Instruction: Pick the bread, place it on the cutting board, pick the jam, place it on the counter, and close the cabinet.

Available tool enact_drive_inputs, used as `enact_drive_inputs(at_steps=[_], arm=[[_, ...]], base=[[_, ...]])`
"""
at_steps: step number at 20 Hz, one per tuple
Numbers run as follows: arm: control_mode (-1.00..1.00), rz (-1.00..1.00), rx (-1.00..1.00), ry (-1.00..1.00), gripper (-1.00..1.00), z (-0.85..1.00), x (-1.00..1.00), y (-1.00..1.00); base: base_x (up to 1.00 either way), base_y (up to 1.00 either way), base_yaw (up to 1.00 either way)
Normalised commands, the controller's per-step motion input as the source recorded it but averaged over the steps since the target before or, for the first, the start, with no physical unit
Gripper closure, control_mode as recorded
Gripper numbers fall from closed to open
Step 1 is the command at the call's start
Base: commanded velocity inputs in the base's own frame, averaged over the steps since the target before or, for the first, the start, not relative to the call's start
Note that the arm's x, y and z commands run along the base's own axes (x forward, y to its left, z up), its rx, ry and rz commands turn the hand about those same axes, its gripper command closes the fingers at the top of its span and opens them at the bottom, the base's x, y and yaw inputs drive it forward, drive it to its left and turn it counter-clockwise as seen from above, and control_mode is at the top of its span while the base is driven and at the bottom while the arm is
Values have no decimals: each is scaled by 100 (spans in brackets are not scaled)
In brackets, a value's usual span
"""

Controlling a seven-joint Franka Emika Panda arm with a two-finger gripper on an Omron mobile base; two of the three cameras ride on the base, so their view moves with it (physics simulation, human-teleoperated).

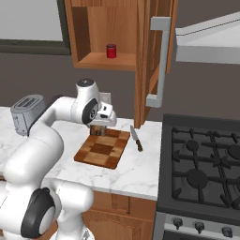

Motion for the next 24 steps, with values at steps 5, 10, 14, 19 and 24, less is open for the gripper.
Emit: enact_drive_inputs(at_steps=[5,10,14,19,24], arm=[[-100,0,0,0,100,-21,22,0],[-100,0,0,0,100,-27,16,0],[-100,0,0,0,100,-30,10,0],[-100,0,0,0,100,-30,11,0],[-100,0,0,0,100,-25,13,0]], base=[[0,0,0],[0,0,0],[0,0,0],[0,0,0],[0,0,0]])
